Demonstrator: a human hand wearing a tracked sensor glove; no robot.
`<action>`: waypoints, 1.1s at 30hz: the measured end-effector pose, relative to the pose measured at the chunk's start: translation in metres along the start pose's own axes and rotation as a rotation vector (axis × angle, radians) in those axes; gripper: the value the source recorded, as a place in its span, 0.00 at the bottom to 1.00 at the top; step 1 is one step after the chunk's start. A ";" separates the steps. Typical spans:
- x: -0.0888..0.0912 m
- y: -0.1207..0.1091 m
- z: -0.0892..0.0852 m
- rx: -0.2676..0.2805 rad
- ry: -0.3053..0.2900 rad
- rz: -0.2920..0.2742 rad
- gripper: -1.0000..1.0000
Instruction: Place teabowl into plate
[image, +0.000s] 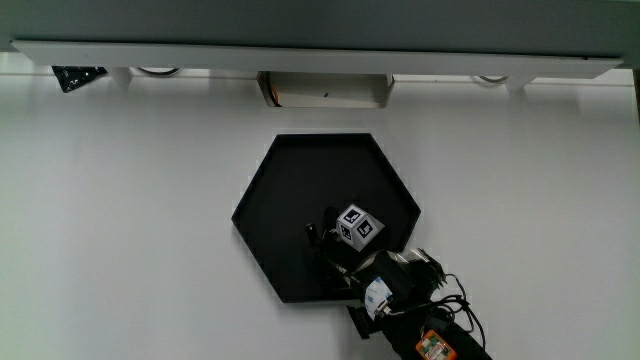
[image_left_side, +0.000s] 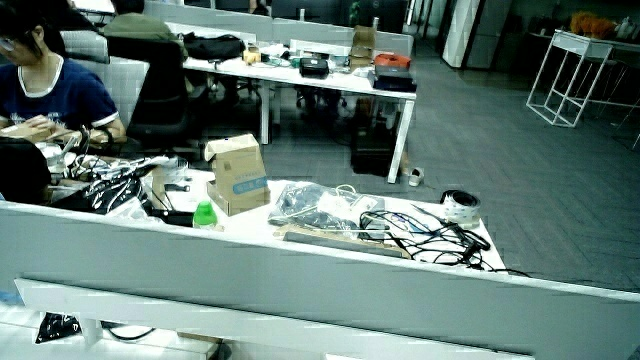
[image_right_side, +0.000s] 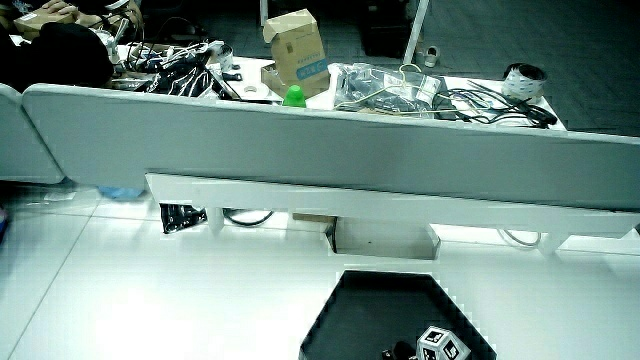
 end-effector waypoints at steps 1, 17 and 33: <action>-0.001 -0.002 0.003 0.003 -0.003 0.001 0.50; 0.011 0.000 -0.021 -0.033 0.136 0.007 0.17; 0.019 -0.028 -0.034 0.143 0.215 0.029 0.00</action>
